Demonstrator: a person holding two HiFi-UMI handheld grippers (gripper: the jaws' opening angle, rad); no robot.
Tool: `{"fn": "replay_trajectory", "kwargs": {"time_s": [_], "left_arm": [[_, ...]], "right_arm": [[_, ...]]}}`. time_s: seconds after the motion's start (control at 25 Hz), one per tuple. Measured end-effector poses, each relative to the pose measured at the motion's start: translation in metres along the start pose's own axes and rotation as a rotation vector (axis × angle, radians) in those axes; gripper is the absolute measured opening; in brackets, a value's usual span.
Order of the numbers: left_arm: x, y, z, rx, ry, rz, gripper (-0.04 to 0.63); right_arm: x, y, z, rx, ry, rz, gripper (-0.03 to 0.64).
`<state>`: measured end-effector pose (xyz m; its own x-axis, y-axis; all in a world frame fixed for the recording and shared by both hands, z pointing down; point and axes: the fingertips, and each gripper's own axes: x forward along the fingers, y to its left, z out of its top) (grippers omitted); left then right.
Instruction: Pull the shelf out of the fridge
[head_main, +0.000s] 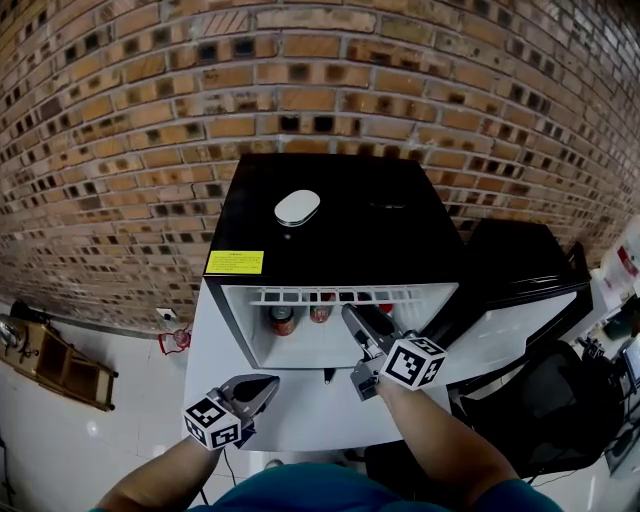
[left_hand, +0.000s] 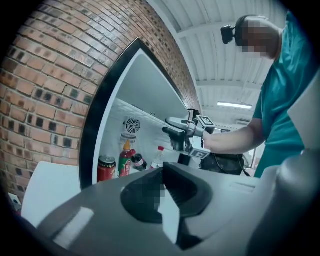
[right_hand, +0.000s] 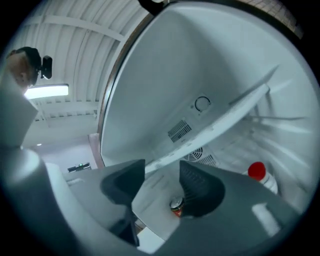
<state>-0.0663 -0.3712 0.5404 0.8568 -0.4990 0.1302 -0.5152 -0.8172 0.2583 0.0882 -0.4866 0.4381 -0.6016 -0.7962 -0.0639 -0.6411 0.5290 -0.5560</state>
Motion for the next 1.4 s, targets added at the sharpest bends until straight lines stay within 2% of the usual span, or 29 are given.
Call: {"fn": "replay_trajectory", "kwargs": {"time_s": [0.32,0.56,0.76,0.92,1.4], "left_arm": [[0.012,-0.001,-0.005,0.005,0.010,-0.016,-0.003],[0.012,0.001,-0.004,-0.003,0.005,-0.021,-0.002],[0.010,0.004,-0.001,-0.007,-0.001,-0.014,-0.003],[0.009,0.003,-0.002,-0.005,0.000,-0.022,-0.003],[0.005,0.003,-0.002,-0.001,0.003,-0.023,-0.003]], "right_arm": [[0.022,-0.015,0.009,0.093,-0.047,-0.014,0.235],[0.034,-0.023,0.020,0.238,-0.110,-0.028,0.242],[0.047,-0.027,0.026,0.269,-0.121,-0.045,0.239],[0.052,-0.033,0.024,0.291,-0.125,-0.066,0.186],[0.052,-0.041,0.022,0.420,-0.154,-0.098,0.094]]}}
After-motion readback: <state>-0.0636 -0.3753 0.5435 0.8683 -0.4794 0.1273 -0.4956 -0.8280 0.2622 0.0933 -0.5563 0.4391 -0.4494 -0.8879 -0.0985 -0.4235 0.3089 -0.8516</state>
